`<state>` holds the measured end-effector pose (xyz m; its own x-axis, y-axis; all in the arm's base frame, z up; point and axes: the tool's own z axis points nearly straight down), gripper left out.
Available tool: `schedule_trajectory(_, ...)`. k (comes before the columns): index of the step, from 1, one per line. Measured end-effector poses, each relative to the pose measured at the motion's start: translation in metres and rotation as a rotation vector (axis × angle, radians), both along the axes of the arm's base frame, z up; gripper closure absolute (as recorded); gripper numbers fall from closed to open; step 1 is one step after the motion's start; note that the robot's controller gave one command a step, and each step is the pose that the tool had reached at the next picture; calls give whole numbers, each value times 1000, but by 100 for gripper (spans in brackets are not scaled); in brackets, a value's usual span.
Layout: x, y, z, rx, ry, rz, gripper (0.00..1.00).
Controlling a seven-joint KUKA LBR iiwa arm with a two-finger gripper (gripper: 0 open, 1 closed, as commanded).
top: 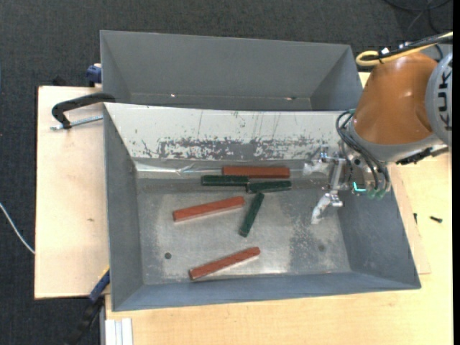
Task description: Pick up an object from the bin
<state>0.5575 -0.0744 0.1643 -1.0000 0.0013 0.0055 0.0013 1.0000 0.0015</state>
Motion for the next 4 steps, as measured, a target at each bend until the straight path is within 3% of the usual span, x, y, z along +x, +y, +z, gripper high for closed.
schedule_trajectory(2,4,3,0,-3,-14,-1,0)
schedule_trajectory(3,-2,8,-34,4,-1,65,0)
schedule_trajectory(4,16,104,-84,-2,-24,-54,100)
